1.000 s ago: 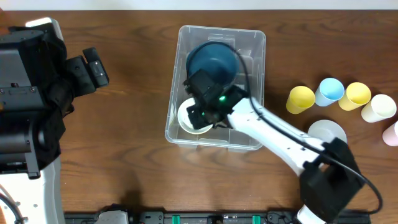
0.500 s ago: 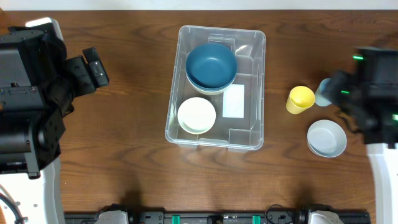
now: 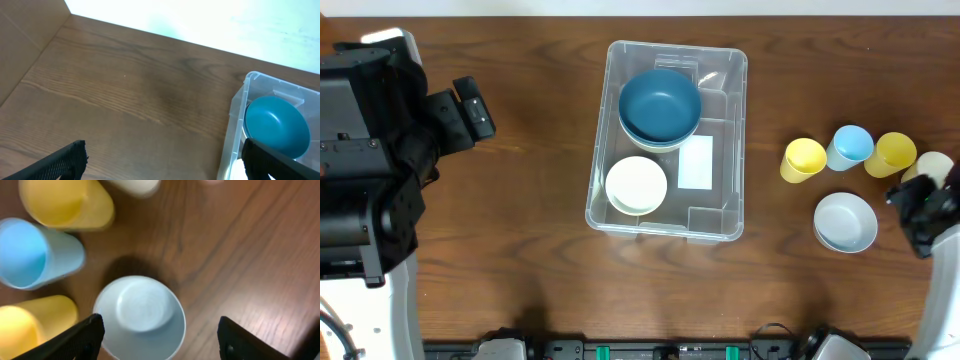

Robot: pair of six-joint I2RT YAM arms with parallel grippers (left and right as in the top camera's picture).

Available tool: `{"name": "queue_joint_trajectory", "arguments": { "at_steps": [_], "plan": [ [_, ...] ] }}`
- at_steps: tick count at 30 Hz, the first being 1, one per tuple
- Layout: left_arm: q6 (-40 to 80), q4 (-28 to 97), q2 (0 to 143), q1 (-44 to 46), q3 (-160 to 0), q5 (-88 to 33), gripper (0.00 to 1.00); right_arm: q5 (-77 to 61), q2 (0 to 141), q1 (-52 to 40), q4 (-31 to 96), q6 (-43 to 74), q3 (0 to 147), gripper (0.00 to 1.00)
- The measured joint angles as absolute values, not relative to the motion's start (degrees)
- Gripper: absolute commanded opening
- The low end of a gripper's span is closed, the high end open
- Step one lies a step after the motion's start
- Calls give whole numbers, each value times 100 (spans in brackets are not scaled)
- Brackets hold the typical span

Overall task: Pack container
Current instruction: 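Grasp the light-blue bowl rim with the right gripper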

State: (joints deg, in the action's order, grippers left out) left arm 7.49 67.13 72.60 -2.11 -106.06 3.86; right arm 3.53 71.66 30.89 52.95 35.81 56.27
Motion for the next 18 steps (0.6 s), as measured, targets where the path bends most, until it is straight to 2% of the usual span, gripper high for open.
{"name": "queue_joint_trajectory", "arguments": {
  "at_steps": [4,9,12,17,18],
  "plan": [
    [749,6713,7260,-211,-10606,386,98,-19,7308,3089,4412,3535,4939,74],
    [749,6711,7260,-211,-10606,386,98,-200,7660,3089,4132,3527,4436,72],
    [749,6711,7260,-211,-10606,386,98,-231,7898,3089,3955,3507,4169,65],
    [749,6711,7260,-211,-10606,386,98,-283,8208,3089,3787,3485,3979,41],
    [749,6711,7260,-211,-10606,386,98,-283,8228,3089,3782,3483,3970,32]
  ]
}}
